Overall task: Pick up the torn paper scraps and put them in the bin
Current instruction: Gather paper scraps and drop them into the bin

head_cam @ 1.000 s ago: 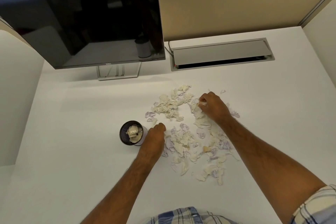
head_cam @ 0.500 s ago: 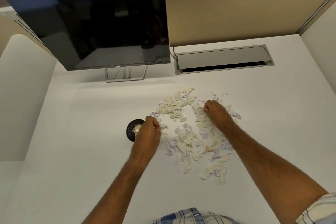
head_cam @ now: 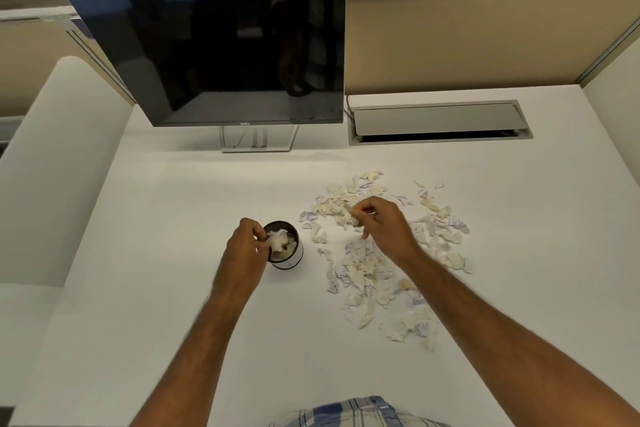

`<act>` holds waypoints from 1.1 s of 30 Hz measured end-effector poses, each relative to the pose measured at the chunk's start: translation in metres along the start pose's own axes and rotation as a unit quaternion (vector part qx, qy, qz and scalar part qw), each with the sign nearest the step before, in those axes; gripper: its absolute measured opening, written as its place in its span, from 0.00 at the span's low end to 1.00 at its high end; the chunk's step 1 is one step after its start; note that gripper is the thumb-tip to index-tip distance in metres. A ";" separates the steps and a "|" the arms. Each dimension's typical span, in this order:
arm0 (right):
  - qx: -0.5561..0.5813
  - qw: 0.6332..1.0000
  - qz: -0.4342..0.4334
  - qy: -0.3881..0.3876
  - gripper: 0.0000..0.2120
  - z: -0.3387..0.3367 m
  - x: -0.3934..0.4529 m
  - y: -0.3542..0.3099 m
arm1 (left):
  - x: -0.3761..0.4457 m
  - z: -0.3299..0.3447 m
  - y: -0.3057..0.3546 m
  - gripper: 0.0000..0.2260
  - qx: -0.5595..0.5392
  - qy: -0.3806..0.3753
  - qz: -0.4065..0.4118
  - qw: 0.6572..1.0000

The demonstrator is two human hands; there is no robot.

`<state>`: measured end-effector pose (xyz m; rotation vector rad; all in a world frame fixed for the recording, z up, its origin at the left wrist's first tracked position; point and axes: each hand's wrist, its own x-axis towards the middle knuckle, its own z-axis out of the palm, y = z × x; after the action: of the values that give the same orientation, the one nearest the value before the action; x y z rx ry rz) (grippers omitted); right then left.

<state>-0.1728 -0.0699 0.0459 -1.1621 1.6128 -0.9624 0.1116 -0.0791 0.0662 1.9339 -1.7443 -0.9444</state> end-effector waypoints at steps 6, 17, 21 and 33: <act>0.051 0.997 -0.022 -0.059 0.04 0.065 -0.002 -0.029 | -0.004 -0.003 -0.006 0.10 -0.032 0.018 -0.011 0.999; -0.103 0.988 -0.071 -0.090 0.05 0.101 0.011 -0.028 | -0.004 -0.012 -0.015 0.10 -0.050 0.043 -0.008 0.998; -0.090 0.992 -0.070 -0.053 0.04 0.076 0.011 -0.013 | -0.003 -0.008 -0.013 0.09 -0.065 0.043 -0.001 0.997; -0.139 0.989 0.010 0.053 0.03 -0.031 0.009 0.052 | 0.022 0.045 0.041 0.06 -0.041 -0.042 0.078 0.995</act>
<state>-0.2177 -0.0623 0.0052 -1.2952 1.8867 -0.8155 0.0509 -0.1000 0.0567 1.7027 -1.8431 -1.0371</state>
